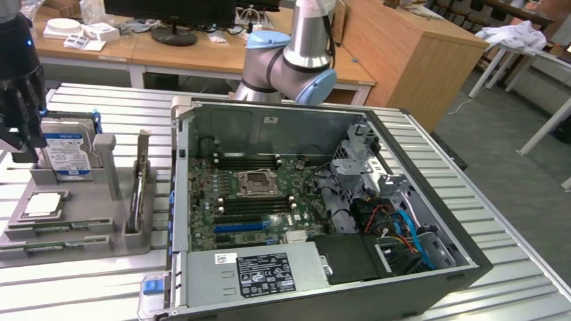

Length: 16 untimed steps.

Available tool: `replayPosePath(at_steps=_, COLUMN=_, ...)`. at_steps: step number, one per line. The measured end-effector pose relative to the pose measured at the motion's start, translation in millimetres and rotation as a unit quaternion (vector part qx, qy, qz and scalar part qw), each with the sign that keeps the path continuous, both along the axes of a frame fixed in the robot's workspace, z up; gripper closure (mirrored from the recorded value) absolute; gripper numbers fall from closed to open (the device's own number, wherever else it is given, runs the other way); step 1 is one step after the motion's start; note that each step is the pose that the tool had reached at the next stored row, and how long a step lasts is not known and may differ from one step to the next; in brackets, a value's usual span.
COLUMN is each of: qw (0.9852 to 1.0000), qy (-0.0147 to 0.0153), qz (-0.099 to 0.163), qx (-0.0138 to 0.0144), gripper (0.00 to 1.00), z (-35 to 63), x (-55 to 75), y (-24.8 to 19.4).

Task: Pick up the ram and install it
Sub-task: 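Pick up the ram and move it above insertion slot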

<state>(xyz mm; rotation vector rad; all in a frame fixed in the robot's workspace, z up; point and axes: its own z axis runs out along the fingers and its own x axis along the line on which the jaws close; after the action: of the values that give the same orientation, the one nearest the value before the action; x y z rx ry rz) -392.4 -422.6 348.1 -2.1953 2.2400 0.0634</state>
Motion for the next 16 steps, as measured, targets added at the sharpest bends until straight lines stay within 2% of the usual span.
replayPosePath(at_steps=16, qw=0.9999, qy=-0.0089, qz=0.007, qx=-0.0008, gripper=0.64, z=-19.7, x=0.0, y=0.0)
